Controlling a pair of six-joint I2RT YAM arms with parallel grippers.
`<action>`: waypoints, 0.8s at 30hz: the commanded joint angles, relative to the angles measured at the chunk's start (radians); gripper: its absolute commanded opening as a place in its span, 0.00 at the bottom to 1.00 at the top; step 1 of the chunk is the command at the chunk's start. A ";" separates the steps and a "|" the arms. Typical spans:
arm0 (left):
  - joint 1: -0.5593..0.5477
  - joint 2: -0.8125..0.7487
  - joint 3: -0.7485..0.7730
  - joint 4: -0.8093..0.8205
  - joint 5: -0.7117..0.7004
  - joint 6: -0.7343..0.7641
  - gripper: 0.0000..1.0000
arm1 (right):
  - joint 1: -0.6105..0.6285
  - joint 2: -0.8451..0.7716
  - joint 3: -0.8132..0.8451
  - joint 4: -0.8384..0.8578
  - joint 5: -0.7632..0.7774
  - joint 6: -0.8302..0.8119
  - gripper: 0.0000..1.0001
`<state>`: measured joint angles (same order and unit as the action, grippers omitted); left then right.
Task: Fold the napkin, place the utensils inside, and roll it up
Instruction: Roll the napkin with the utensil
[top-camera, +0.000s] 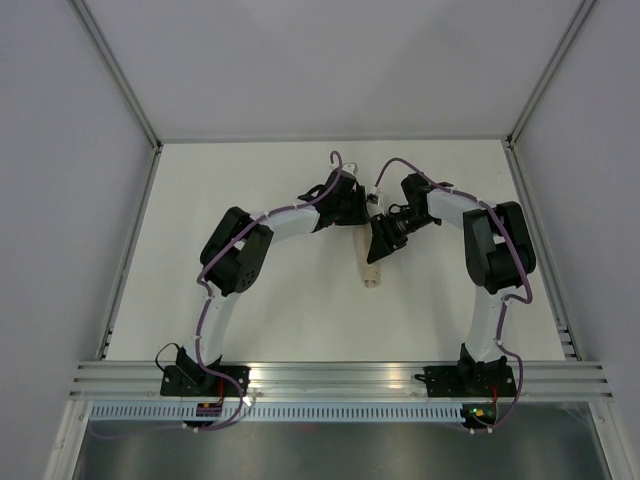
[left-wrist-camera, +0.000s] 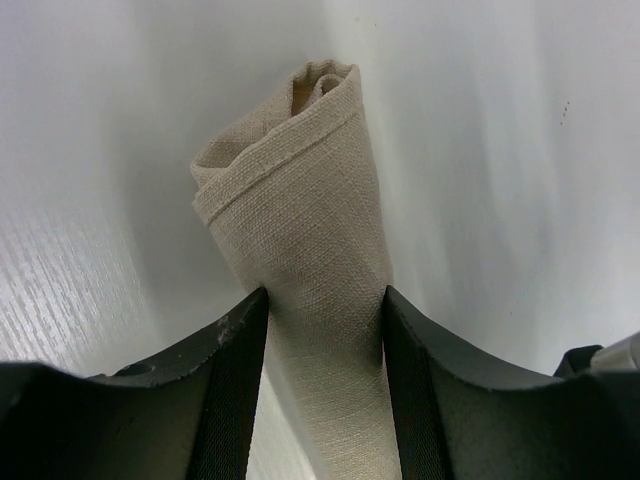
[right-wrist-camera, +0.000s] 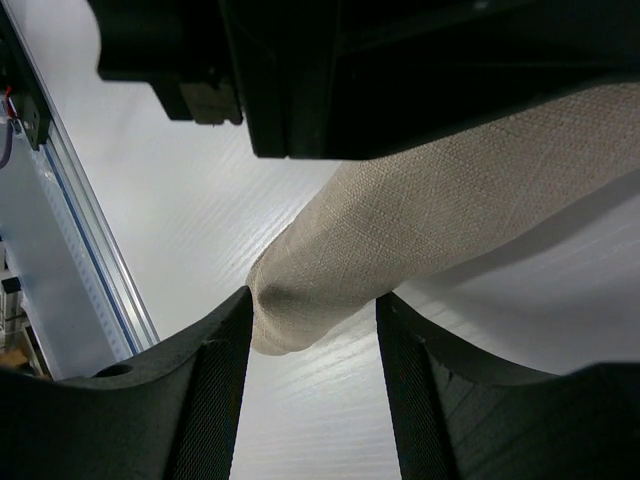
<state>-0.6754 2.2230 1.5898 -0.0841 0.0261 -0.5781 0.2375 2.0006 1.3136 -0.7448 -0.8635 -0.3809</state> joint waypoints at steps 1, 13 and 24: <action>0.011 0.032 0.055 -0.036 0.037 0.044 0.54 | -0.003 0.029 0.055 0.042 -0.054 0.037 0.58; 0.020 0.030 0.072 -0.020 0.060 0.060 0.55 | 0.002 0.035 0.075 0.064 -0.032 0.056 0.58; 0.033 -0.112 -0.004 0.041 0.040 0.096 0.57 | 0.002 0.017 0.082 0.058 -0.008 0.050 0.58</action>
<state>-0.6540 2.2250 1.6115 -0.0902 0.0620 -0.5312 0.2382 2.0304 1.3605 -0.7094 -0.8669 -0.3344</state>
